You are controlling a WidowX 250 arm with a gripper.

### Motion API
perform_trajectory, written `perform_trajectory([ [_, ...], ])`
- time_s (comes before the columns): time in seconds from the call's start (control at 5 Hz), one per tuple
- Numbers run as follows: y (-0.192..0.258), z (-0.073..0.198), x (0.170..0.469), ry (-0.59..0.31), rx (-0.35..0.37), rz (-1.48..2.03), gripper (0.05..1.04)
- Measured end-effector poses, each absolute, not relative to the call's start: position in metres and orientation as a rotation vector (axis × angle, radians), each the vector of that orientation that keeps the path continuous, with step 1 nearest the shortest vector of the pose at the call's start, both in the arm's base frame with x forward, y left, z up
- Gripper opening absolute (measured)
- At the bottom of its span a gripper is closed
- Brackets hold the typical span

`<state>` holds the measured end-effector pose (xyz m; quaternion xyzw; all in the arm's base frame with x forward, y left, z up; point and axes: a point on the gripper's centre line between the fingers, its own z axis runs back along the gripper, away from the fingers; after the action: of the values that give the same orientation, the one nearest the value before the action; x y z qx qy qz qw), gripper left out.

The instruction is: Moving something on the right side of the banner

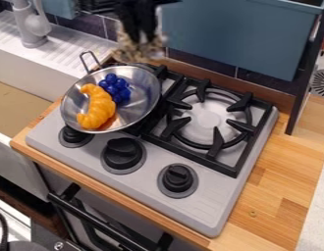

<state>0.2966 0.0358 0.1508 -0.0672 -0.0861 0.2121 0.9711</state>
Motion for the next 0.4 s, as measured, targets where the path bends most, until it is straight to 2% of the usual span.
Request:
perform_trajectory([
  [0.2, 0.003, 0.143, 0.303, -0.190, -0.152, 0.434, 0.130],
  [0.4, -0.022, 0.123, 0.297, -0.189, -0.159, 0.484, 0.130],
])
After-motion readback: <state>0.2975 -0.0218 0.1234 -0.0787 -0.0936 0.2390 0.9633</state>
